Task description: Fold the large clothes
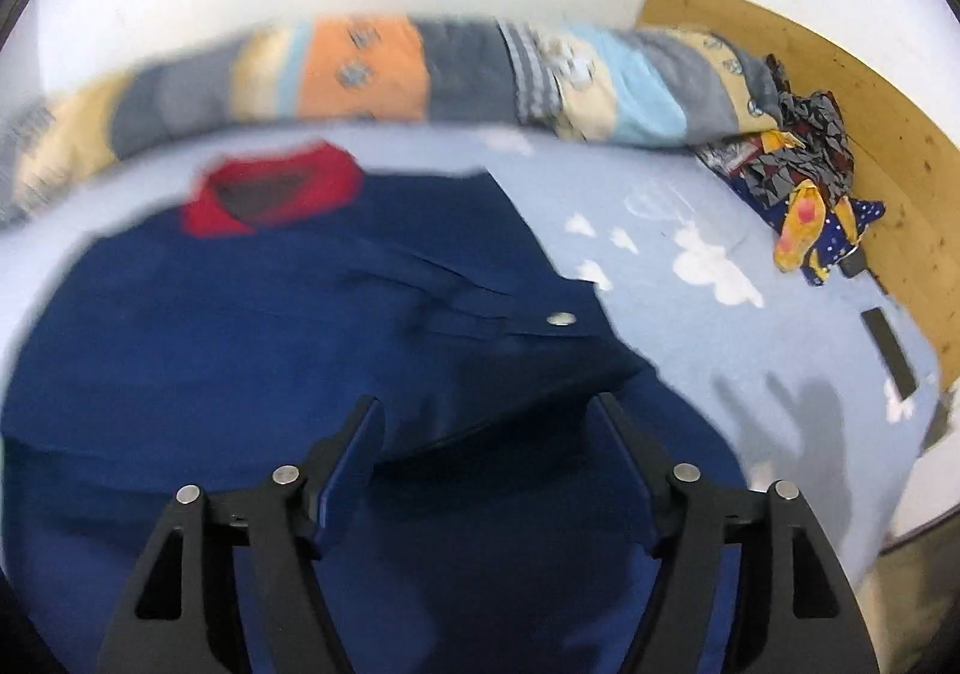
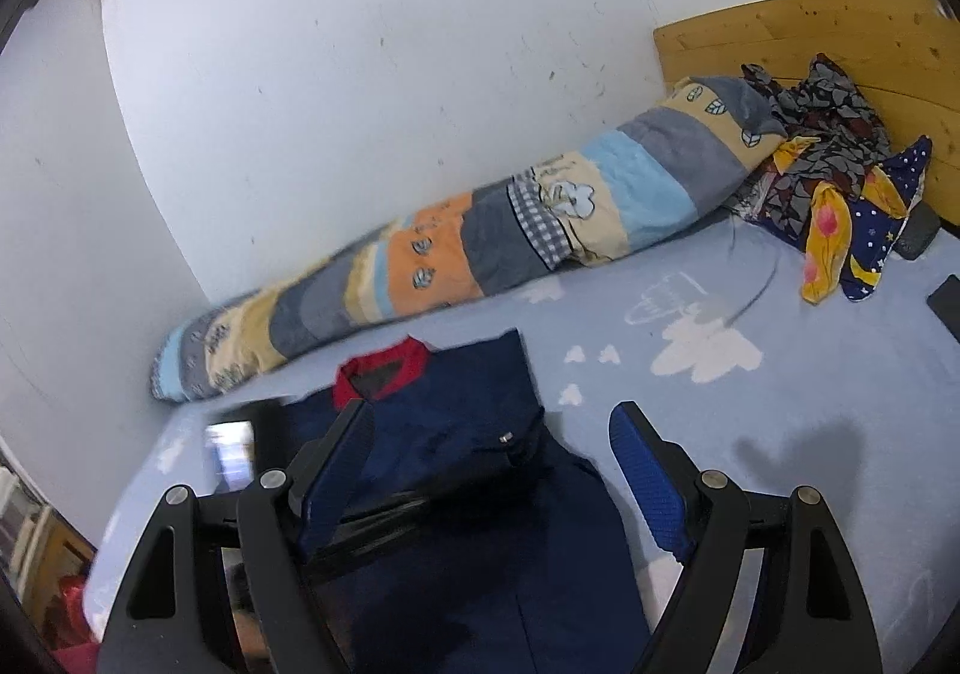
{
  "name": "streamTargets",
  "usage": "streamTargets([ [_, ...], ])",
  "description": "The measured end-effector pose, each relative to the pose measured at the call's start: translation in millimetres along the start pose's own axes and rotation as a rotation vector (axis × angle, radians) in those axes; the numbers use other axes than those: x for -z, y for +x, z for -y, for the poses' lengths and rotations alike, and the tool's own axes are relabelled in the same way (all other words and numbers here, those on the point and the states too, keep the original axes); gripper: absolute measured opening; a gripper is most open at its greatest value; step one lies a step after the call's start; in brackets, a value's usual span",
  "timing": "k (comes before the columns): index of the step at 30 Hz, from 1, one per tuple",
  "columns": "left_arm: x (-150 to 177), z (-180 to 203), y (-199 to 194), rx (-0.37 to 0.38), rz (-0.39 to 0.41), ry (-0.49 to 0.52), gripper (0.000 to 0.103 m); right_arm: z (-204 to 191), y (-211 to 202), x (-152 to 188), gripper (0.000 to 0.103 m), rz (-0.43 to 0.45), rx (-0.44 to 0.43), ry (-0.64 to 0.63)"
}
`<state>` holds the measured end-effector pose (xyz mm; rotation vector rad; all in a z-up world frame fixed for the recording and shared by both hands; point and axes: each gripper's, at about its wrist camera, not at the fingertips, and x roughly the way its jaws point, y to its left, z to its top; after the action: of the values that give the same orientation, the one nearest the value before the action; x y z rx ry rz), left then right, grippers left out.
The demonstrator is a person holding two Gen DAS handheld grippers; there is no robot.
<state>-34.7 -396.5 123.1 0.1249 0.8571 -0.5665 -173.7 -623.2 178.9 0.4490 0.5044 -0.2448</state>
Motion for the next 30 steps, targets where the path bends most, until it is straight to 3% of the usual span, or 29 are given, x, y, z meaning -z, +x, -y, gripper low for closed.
streamTargets([
  [5, 35.3, -12.8, -72.5, -0.197, 0.108, 0.063, 0.077, -26.9, 3.4, 13.3, 0.083, -0.006, 0.049, -0.126],
  [12, 102.6, -21.0, -146.0, -0.312, 0.135, 0.065, 0.078, -83.4, -4.6, 58.5, 0.083, -0.076, 0.067, -0.283],
  [19, 166.4, -26.4, -227.6, -0.327, 0.159, 0.039, 0.078, -131.2, -54.1, 101.4, 0.082, -0.092, 0.051, -0.406],
  [30, 194.1, -23.5, -298.4, -0.317, 0.257, 0.020, 0.078, -178.2, -116.7, 114.6, 0.085, -0.001, 0.086, -0.565],
])
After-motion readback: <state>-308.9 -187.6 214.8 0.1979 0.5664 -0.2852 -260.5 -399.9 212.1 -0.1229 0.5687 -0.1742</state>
